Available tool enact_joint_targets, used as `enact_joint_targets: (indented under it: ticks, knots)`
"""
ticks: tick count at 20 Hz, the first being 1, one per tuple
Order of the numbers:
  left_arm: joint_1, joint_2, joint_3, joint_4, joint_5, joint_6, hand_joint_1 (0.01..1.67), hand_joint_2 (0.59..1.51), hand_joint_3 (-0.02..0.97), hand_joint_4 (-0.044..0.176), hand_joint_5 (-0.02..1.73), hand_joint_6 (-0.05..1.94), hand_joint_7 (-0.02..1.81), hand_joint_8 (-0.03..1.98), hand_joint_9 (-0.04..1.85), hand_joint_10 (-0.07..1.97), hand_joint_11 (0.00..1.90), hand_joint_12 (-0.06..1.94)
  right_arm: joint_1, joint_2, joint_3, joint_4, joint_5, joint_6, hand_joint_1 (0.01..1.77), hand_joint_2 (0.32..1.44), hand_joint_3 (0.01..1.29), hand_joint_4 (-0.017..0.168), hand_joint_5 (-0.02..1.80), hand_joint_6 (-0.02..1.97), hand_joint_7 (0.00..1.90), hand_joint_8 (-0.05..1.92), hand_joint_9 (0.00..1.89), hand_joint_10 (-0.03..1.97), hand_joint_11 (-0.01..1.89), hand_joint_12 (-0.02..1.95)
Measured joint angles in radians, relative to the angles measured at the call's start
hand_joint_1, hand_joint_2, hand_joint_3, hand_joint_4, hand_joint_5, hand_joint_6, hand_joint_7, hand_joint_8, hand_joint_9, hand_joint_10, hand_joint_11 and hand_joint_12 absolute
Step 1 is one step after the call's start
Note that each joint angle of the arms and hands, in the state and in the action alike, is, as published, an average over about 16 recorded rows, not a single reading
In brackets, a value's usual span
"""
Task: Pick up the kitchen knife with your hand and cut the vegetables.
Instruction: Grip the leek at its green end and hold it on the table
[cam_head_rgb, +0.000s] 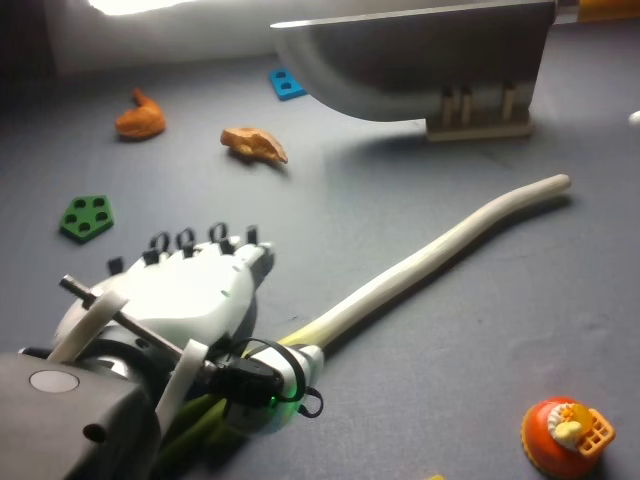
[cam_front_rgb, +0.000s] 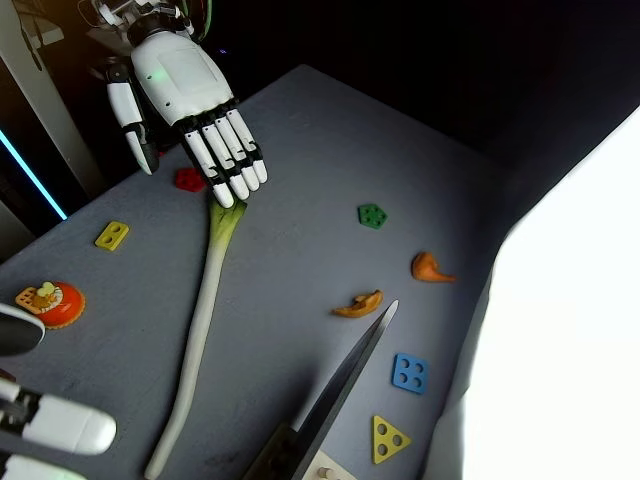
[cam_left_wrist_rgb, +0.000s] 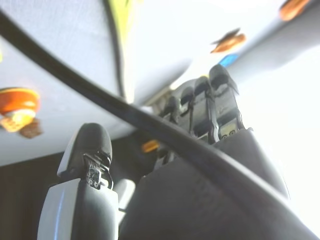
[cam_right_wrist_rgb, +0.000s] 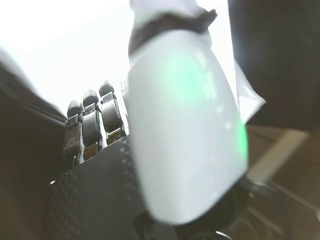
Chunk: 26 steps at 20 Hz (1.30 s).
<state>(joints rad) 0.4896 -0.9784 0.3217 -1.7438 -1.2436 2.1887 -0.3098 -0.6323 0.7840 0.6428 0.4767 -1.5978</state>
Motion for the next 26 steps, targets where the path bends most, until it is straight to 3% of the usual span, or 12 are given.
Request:
enact_joint_targets:
  ticks: [4,9,18,26]
  knots:
    - [0.025,-0.035,-0.005,0.006,-0.066,-0.051,0.45,1.321,0.002,0.002,0.14,0.01,0.11,-0.01,0.1,0.02,0.02,0.35,-0.037,-0.018,0.081,-0.07,-0.013,0.154,1.07,0.95,0.02,0.003,0.01,0.02,0.02,0.02,0.02,0.03,0.02,0.0]
    - [0.086,-0.087,-0.009,0.063,-0.133,-0.114,0.46,1.311,-0.002,0.003,0.15,0.01,0.14,-0.01,0.13,0.02,0.02,0.42,-0.086,-0.054,0.179,-0.178,0.025,0.342,1.23,0.95,0.02,0.001,0.01,0.02,0.01,0.02,0.02,0.03,0.02,0.0]
    - [0.215,-0.176,0.006,0.204,-0.188,-0.189,0.45,1.31,-0.002,0.001,0.15,0.01,0.15,-0.01,0.13,0.02,0.02,0.48,-0.148,-0.172,0.397,-0.32,0.073,0.582,1.24,0.95,0.02,-0.003,0.02,0.02,0.01,0.02,0.02,0.03,0.02,0.0]
    - [0.259,-0.232,0.047,0.239,-0.209,-0.229,0.41,1.326,0.0,0.0,0.12,0.01,0.12,-0.01,0.11,0.02,0.02,0.46,-0.193,-0.327,0.639,-0.436,0.098,0.748,1.21,0.96,0.02,-0.001,0.02,0.02,0.01,0.02,0.02,0.03,0.02,0.0]
